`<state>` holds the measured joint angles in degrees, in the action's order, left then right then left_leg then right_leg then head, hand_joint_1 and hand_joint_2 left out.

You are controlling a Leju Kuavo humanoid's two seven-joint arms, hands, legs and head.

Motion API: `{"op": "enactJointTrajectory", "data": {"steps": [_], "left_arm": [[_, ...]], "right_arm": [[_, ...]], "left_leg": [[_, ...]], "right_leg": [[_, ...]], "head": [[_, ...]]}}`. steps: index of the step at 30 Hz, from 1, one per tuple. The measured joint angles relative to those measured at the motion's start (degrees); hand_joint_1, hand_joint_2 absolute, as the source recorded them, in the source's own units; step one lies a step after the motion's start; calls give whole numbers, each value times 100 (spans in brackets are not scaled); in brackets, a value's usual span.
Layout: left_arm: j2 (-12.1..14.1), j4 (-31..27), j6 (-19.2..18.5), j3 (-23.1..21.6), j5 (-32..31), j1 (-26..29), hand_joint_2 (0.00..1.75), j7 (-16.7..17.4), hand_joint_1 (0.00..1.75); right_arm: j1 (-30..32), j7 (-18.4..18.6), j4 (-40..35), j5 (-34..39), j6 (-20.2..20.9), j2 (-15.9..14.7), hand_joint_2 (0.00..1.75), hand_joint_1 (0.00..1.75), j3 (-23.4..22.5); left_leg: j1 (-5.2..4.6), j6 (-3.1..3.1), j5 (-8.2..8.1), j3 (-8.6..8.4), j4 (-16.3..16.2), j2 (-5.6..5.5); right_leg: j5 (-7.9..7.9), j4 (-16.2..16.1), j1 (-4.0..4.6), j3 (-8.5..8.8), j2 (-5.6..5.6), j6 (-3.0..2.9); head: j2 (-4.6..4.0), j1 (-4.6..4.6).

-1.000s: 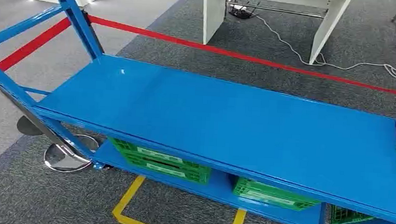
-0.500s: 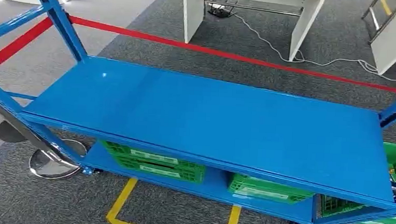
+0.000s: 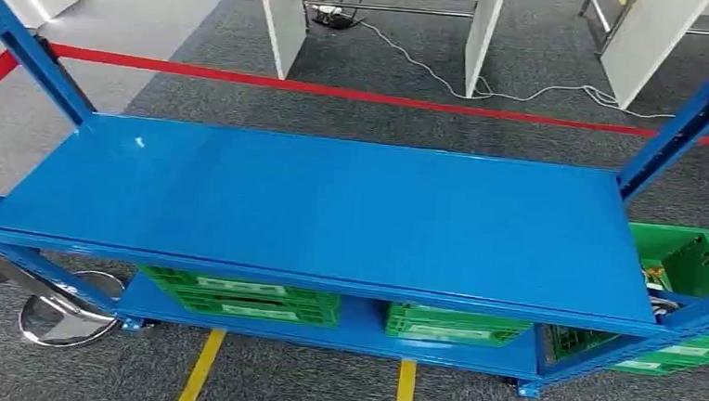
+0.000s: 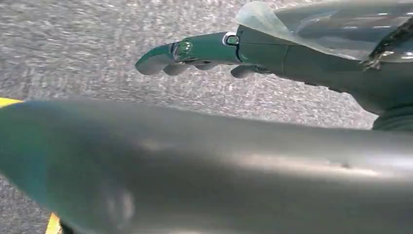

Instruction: Take the parts from the cabinet and place them on the table.

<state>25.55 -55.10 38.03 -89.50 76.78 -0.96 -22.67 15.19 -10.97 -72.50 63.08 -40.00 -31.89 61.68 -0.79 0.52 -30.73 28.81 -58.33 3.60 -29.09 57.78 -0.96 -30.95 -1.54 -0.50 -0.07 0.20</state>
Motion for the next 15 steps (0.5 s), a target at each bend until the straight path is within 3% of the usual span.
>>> {"op": "enactJointTrajectory", "data": {"steps": [1, 3, 4, 5, 6, 8, 9, 10, 13, 14, 15], "left_arm": [[0, 0, 0, 0, 0, 7, 0, -4, 0], [2, 0, 2, -2, 11, 18, 0, -7, 0], [0, 0, 2, -2, 15, 23, 0, -6, 0], [0, 0, 0, -2, 15, 23, 0, -7, 0], [2, 0, 0, -2, 15, 30, 0, -7, 0], [2, 0, 0, -2, 17, 31, 0, -7, 0], [2, 0, 0, -2, 17, 37, 0, -7, 0], [7, -2, 0, -2, 20, 38, 0, -7, 0], [17, -4, 0, -2, 33, 13, 0, -9, 0], [17, -4, 0, -4, 31, 11, 0, -13, 0], [15, -7, 0, -4, 31, -2, 0, -13, 0]], "right_arm": [[-17, -4, 2, 17, 0, -2, 0, 0, 11], [-28, -26, 2, 33, 0, -2, 0, 0, 39], [-25, -33, 6, 46, 0, -2, 0, 0, 48], [-25, -39, 9, 61, 0, -2, 0, 0, 66], [-25, -41, 9, 74, 0, -2, 0, 0, 79], [-30, -48, 9, 81, 0, -2, 0, 0, 103], [-29, -55, 9, 83, 0, -2, 0, 0, 114], [-48, -55, 9, 87, 0, -2, 0, 0, 120], [-20, -61, 9, 87, 0, -2, 0, 0, 129], [-9, -61, 9, 87, -2, -6, 0, 0, 142], [-8, -61, 9, 85, -2, -13, 0, 0, 149]], "left_leg": [[25, 32, -230, 124, -317, -187], [65, 69, -677, 534, -1267, -297], [78, 79, -773, 702, -1622, -302], [93, 82, -715, 766, -1717, -305], [106, 80, -527, 709, -1550, -308], [120, 43, 65, 335, -605, -422], [129, 12, 284, 163, -148, -669], [139, -23, 239, 109, 13, -832], [99, -45, 212, 104, 69, -682], [118, -96, 255, 81, 149, -608], [134, -125, 294, 61, 212, -499]], "right_leg": [[17, 1, -4, -7, 52, -26], [24, 5, -5, -20, 177, -38], [25, 5, -5, -20, 243, -39], [25, 6, -5, -12, 325, -39], [24, 6, -5, -4, 397, -38], [24, 6, -6, 26, 558, -33], [25, 1, -16, 20, 615, -23], [17, 33, 17, -2, 687, 25], [97, -10, -55, -102, 866, 156], [112, -32, -37, -179, 924, 211], [32, 74, -42, -196, 647, 203]], "head": [[0, -4], [0, -4], [0, -2], [0, -2], [0, -2], [0, -2], [0, -2], [0, 4], [0, -4], [0, 5], [0, 9]]}}
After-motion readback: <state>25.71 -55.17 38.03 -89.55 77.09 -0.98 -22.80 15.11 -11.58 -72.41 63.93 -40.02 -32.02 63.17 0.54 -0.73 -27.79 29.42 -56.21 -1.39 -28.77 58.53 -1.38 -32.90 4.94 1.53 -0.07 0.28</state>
